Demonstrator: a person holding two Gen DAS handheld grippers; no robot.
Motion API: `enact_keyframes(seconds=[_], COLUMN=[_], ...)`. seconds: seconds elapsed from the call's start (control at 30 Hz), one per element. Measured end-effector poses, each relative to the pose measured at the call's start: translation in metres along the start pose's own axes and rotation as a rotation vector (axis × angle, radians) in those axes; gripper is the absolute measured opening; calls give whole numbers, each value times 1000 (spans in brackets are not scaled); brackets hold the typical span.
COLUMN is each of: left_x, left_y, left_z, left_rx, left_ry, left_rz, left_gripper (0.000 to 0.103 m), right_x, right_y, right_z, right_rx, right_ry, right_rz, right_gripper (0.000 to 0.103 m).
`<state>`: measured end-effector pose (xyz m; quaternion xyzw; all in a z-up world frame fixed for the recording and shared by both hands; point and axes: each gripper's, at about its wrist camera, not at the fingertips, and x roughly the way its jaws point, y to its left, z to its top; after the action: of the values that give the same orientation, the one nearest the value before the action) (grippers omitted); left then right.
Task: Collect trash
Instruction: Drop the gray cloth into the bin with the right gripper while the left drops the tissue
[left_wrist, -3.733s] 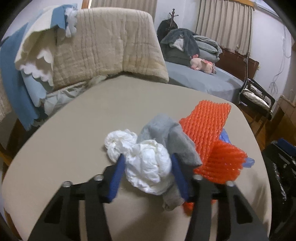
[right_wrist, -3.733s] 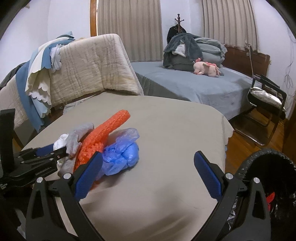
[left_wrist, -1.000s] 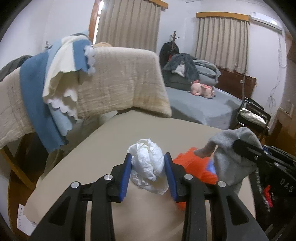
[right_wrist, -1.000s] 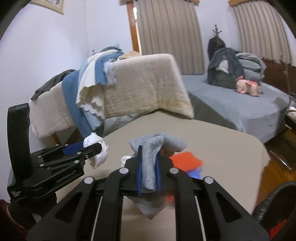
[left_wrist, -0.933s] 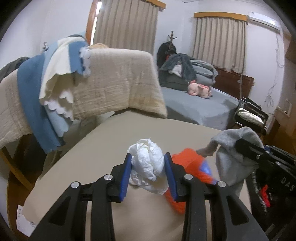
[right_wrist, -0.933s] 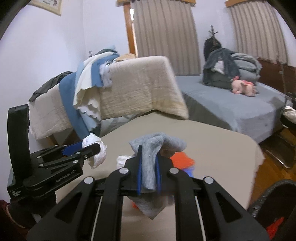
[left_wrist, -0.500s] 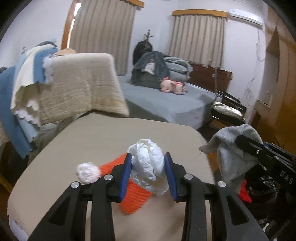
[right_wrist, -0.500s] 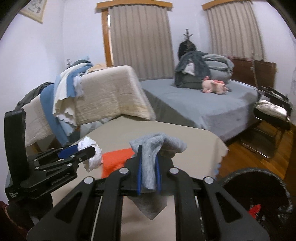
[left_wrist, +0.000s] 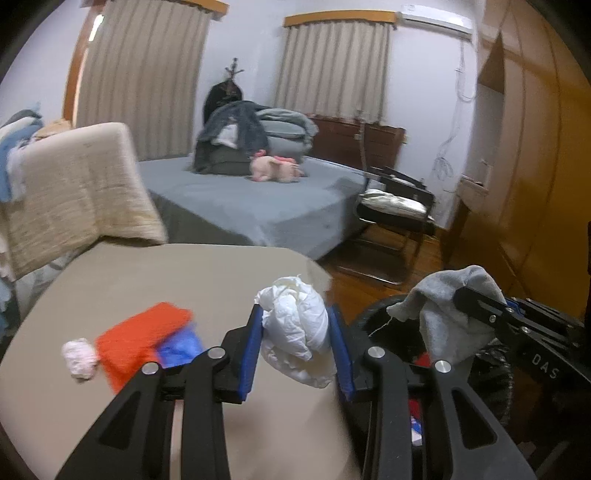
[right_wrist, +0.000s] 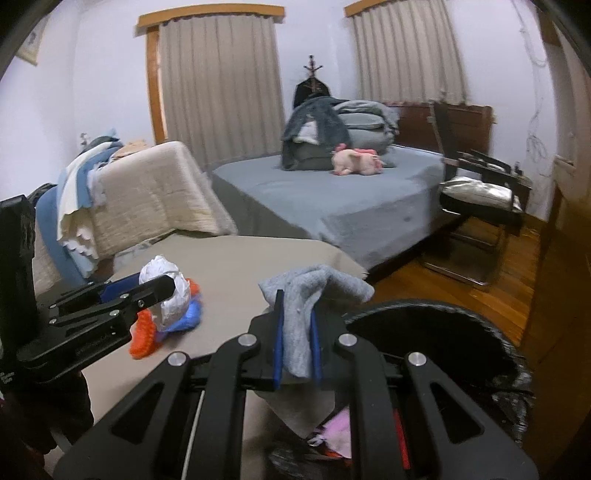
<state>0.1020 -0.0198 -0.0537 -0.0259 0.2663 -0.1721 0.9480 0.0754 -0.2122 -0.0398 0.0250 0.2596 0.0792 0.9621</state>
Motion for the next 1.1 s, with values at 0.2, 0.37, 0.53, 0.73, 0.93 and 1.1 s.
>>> enact_keyframes(seconds=[0.2, 0.37, 0.53, 0.73, 0.93, 1.1], left_x=[18, 31, 44, 65, 86, 103], left_y=[-40, -68, -90, -113, -131, -138], left_z=[-2, -7, -16, -25, -28, -32], left_rx=[35, 54, 72, 92, 106, 105], left_ry=[16, 29, 59, 96, 111, 154], left_rz=[-67, -108, -141, -181, -212, -257], left_gripper=[35, 35, 35, 35, 35, 54], right_x=[-15, -21, -23, -18, -11, -5], right_y=[-34, -56, -77, -102, -115, -125], right_z=[-8, -20, -36, -49, -60, -72], right_rx=[26, 41, 61, 87, 101, 96], right_ry=[-3, 11, 42, 75, 110, 147], right_rz=[-65, -119, -167, -207, -231, -273], right_gripper=[11, 11, 11, 11, 14, 36])
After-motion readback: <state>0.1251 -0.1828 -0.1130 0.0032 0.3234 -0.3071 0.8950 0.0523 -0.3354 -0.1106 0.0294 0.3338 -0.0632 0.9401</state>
